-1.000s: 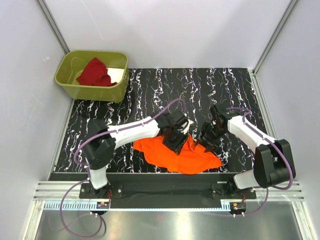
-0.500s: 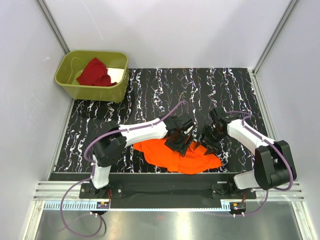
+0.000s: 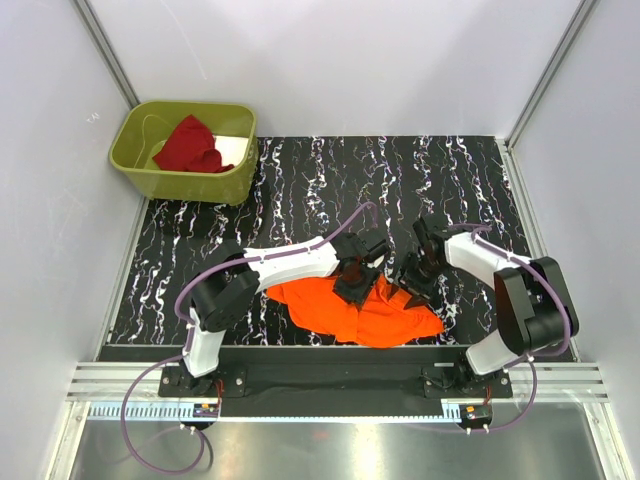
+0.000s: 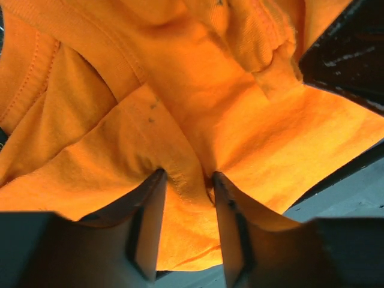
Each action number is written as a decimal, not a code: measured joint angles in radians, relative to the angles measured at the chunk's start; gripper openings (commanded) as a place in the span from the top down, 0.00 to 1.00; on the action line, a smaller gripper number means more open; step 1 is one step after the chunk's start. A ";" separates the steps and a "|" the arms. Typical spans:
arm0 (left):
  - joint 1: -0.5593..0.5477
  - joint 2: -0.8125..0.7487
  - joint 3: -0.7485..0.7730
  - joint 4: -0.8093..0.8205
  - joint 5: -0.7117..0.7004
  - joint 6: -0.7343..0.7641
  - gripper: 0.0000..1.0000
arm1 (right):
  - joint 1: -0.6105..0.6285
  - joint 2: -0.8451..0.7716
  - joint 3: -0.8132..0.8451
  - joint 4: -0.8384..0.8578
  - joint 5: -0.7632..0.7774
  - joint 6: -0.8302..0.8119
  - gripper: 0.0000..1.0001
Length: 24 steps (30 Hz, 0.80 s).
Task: Fold and stack the t-shirts
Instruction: Flatten the tshirt out
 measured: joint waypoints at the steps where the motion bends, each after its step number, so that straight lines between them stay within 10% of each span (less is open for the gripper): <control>1: 0.000 0.000 0.000 -0.001 -0.002 -0.002 0.68 | 0.000 0.007 0.004 0.002 0.000 -0.002 0.43; 8: 0.000 0.000 0.002 -0.004 -0.003 -0.005 0.94 | 0.000 0.048 0.031 0.013 0.000 -0.019 0.60; 14: 0.002 -0.007 0.026 -0.045 -0.038 0.014 1.00 | 0.003 0.061 0.045 0.007 0.008 -0.042 1.00; 24: 0.037 -0.316 -0.018 -0.139 -0.156 0.050 1.00 | 0.005 -0.077 0.122 -0.111 0.105 -0.084 1.00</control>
